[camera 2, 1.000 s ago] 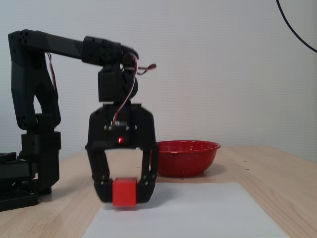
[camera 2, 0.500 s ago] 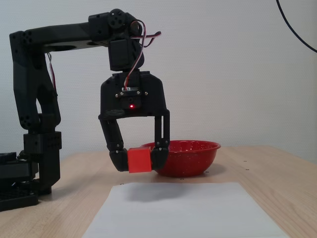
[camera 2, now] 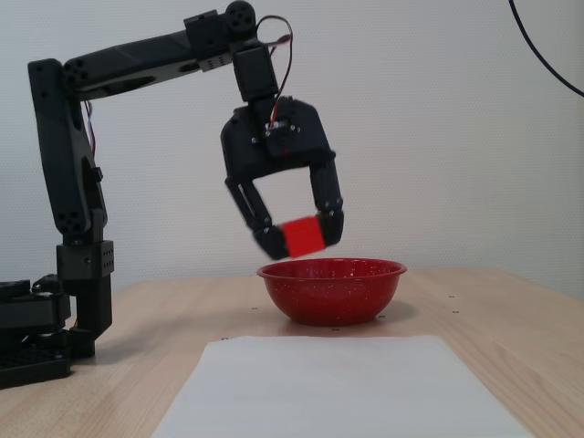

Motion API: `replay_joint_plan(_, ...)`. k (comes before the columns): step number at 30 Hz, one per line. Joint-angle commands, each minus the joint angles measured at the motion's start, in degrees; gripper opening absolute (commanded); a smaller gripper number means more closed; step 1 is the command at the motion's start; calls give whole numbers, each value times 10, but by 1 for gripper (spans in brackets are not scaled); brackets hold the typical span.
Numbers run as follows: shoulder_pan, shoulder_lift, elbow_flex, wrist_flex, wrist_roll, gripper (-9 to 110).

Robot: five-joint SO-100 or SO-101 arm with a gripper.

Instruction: Grasp the red cube and put it in the red bowl.

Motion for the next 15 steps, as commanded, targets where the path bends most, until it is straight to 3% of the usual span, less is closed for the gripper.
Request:
replay_joint_plan(1, 28, 12, -75, -18, -15, 0)
replay_joint_plan(15, 185, -26, -77, -165, -24, 0)
